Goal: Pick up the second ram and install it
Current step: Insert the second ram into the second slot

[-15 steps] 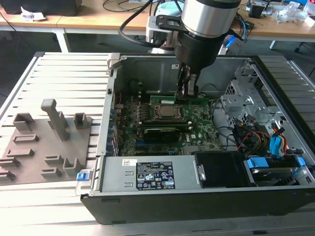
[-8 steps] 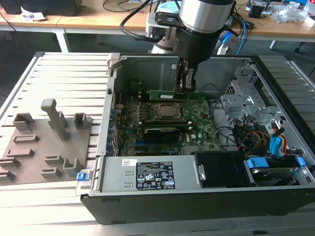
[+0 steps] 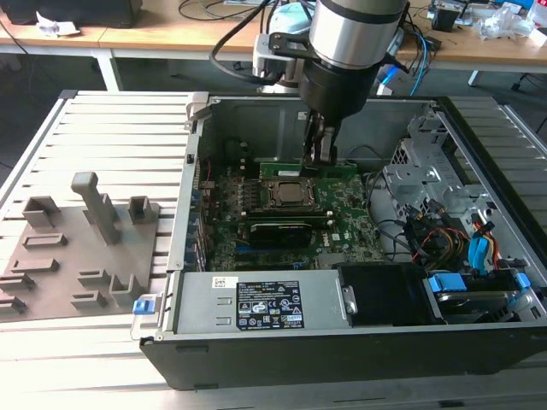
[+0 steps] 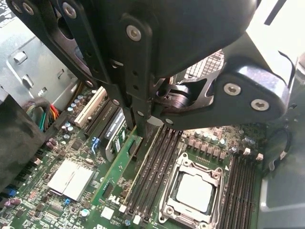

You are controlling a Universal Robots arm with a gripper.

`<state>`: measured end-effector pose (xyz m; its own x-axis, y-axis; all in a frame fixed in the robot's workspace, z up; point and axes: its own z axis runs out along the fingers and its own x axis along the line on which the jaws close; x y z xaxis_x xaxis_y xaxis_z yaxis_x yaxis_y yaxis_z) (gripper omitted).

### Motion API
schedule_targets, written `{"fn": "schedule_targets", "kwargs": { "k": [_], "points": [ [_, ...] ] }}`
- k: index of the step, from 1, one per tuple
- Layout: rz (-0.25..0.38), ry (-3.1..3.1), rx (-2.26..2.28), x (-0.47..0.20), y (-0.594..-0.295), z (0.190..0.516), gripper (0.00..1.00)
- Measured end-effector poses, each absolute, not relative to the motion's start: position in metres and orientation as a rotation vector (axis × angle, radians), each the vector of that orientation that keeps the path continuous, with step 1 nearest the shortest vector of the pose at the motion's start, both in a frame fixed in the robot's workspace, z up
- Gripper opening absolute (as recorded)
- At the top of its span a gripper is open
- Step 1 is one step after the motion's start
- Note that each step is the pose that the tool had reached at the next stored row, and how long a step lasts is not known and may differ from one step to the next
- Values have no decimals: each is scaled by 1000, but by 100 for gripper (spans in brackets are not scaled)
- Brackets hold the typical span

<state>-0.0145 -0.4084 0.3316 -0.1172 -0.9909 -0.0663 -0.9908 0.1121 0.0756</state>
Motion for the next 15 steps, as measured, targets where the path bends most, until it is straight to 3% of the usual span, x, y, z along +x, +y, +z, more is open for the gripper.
{"fn": "schedule_targets", "kwargs": {
  "k": [15],
  "points": [
    [-158, -2342, 2087, -16, -404, 311, 14]
  ]
}}
